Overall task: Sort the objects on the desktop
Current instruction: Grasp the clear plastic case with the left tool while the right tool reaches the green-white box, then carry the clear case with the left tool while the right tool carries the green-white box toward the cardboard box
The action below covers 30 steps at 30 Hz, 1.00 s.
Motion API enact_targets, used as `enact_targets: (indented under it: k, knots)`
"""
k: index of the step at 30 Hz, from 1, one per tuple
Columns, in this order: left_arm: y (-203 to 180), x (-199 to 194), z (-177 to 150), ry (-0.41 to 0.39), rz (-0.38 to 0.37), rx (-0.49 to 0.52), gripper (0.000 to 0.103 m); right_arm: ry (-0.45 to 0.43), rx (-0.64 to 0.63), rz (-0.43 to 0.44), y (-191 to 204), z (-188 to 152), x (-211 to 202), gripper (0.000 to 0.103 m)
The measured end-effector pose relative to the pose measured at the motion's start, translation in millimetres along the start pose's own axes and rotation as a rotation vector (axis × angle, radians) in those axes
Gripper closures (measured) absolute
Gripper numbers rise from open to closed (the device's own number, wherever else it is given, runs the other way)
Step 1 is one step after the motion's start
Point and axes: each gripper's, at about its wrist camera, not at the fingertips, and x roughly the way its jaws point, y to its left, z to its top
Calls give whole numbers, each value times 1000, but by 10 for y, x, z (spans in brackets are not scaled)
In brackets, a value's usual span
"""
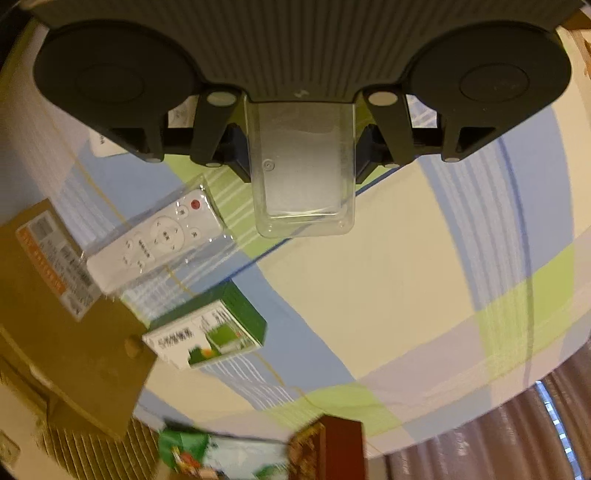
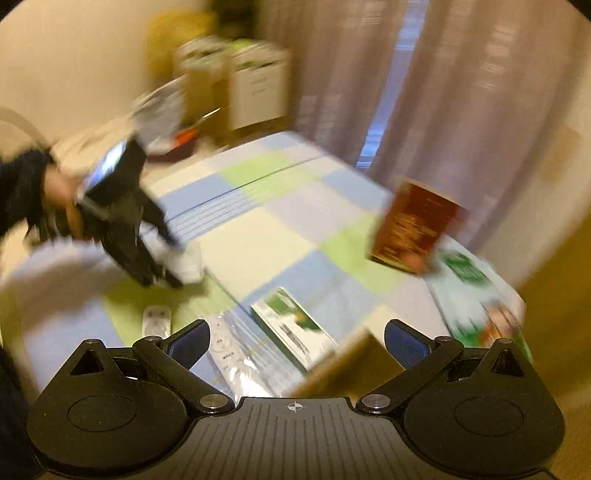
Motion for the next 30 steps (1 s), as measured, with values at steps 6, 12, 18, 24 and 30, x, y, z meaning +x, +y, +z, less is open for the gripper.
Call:
enact_targets:
  k: [6,12,18,24,30]
  knots:
    - [118,-402,-114,-45,58,-85,51,184,-297,145,-7,236,1088,0]
    - [211,-649,-264,-53,109,-168,51,350,-471,239,15,174,1841,11]
    - [247,-749,-399,-47,133,-230,51,414,-497,284,-3,128,2230,21]
    - [209,-801,-490,-47,137,-263,51,478,-544,270,112,117,2387,48]
    - [125,-837,-479,-55,143,-263,51,349,-419,266,98,289,2170,48]
